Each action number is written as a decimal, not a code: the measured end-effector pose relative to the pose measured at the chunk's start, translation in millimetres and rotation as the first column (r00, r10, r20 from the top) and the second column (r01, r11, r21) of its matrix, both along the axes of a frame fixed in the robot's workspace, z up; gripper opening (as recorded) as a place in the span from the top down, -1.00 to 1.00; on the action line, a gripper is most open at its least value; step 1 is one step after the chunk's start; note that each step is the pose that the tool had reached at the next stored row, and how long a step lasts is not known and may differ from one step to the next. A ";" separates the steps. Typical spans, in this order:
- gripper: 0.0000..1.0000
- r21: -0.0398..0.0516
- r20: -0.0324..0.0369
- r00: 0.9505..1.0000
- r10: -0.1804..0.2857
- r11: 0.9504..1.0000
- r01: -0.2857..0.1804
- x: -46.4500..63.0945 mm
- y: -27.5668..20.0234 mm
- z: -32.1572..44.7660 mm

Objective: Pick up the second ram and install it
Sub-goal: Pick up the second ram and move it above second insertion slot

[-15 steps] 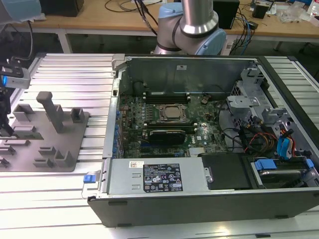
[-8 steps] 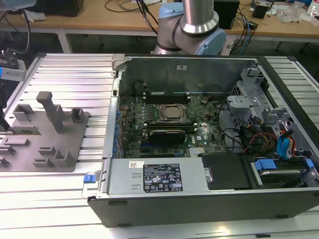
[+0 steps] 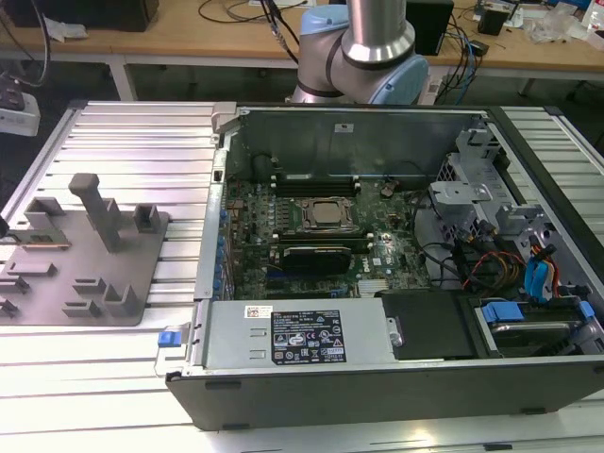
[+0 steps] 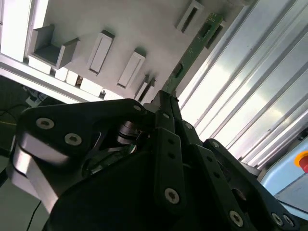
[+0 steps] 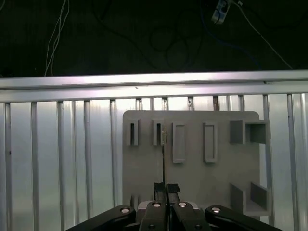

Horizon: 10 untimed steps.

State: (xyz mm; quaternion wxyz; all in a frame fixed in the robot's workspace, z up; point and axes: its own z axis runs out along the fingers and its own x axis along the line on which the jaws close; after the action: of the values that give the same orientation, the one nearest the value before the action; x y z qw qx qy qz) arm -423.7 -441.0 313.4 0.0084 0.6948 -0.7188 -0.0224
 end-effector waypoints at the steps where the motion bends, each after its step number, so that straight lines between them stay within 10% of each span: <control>1: 0.81 0.000 0.000 1.000 0.000 1.000 0.000 0.0 0.1 1.9; 10: 0.81 0.000 0.001 1.000 0.000 1.000 0.000 0.0 0.7 28.4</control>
State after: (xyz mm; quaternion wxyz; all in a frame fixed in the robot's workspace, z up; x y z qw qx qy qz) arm -423.7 -440.3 341.8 0.0079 0.6948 -0.7188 -0.0219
